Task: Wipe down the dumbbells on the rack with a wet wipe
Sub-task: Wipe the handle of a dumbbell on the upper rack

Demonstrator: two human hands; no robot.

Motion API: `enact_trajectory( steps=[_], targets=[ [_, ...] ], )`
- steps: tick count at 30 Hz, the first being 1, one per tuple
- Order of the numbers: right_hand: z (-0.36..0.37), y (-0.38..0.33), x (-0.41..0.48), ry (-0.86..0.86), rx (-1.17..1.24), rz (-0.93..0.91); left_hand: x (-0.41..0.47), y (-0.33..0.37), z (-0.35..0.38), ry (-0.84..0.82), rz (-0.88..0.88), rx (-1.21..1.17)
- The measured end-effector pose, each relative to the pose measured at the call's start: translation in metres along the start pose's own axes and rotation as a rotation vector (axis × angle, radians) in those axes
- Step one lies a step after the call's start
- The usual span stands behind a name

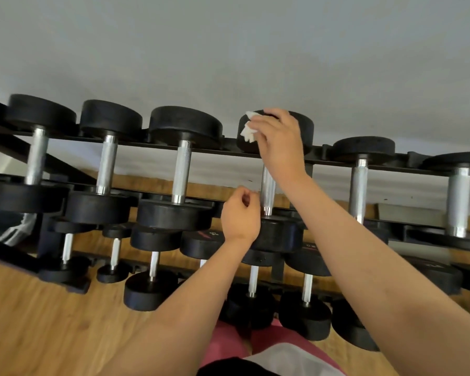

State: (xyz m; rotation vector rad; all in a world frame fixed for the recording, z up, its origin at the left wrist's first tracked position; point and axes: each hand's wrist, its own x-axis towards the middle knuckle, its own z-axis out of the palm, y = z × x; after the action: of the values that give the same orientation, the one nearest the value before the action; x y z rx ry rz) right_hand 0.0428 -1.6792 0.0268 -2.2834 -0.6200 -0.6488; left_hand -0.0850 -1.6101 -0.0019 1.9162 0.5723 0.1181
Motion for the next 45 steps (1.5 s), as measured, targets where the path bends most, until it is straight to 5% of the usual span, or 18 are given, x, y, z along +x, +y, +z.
enact_trajectory(
  steps=[4, 10, 12, 19, 25, 28, 39, 45],
  targets=[
    [-0.023, 0.009, -0.016, 0.123, 0.116, 0.181, 0.001, -0.003, 0.000, -0.015, -0.009, -0.007],
    [-0.031, 0.017, -0.046, 0.264, 0.246, 0.762, 0.002, -0.004, 0.000, -0.025, -0.005, -0.002],
    [-0.031, 0.019, -0.052, 0.262, 0.282, 0.829, 0.002, -0.004, 0.000, -0.026, -0.013, -0.004],
    [-0.026, 0.001, -0.016, 0.294, 0.345, 0.678, 0.002, -0.002, 0.000, -0.014, -0.026, 0.010],
    [-0.013, -0.008, -0.009, 0.041, 0.142, 0.280, 0.002, -0.001, 0.001, -0.016, -0.020, 0.022],
    [-0.031, 0.006, -0.016, -0.006, 0.131, 0.251, 0.002, -0.002, 0.000, -0.029, -0.023, 0.009],
    [-0.020, 0.010, -0.062, 0.113, 0.614, 1.105, 0.003, -0.004, 0.001, -0.023, -0.004, 0.015],
    [0.005, 0.001, -0.036, 0.174, 0.661, 1.241, 0.003, -0.003, 0.001, -0.016, -0.014, 0.028]
  ],
)
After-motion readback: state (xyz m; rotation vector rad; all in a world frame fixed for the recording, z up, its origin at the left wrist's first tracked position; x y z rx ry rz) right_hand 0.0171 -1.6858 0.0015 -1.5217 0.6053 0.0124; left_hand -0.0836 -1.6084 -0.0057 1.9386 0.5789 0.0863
